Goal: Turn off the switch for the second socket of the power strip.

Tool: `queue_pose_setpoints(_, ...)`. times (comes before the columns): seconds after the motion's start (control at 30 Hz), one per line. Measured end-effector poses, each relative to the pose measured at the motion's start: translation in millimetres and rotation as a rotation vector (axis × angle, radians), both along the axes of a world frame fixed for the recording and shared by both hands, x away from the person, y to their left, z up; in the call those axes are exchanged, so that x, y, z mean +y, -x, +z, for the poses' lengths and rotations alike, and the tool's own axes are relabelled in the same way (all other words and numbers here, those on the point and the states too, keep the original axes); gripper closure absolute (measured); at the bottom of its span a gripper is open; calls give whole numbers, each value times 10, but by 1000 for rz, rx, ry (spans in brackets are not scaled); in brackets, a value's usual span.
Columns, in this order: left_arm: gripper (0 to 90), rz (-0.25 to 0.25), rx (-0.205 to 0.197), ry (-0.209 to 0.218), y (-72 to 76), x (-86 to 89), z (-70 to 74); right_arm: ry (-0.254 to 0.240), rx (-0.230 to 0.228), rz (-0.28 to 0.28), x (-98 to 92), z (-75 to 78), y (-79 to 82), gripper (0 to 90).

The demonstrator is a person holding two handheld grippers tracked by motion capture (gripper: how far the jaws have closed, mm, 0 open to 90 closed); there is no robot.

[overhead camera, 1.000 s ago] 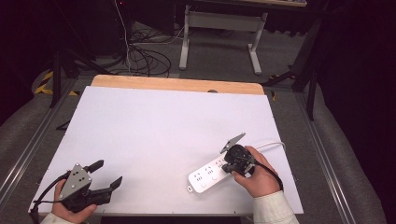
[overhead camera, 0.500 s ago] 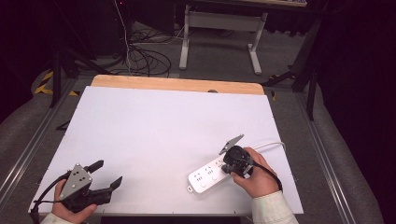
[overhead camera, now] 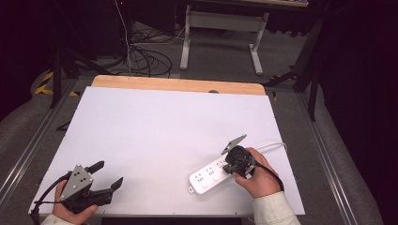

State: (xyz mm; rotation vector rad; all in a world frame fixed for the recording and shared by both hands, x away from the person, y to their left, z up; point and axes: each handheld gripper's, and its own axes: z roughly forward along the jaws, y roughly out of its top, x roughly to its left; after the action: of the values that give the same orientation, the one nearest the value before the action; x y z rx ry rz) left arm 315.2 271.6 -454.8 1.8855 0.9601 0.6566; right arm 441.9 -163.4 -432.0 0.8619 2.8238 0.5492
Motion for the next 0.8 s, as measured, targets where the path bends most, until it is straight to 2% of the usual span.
queue_pose_setpoints(0.2,196,-1,0,-6,-2,2,0,-12,16,-13,-11,-2,-20,900)
queue_pose_setpoints(0.4,196,-1,0,-6,-1,2,0,-1,3,-18,8,-2,-1,900)
queue_pose_setpoints(0.5,196,0,0,-7,-1,1,-1,-25,-16,-13,6,-20,-11,900)
queue_pose_setpoints(0.53,196,0,1,-6,1,1,-1,-45,-9,-15,1,-28,-16,900)
queue_pose_setpoints(0.63,196,0,1,-5,4,3,-1,-54,4,-17,-14,-29,-35,900)
queue_pose_setpoints(0.8,196,-2,0,-4,3,5,-2,-57,-4,-25,-14,-32,-17,900)
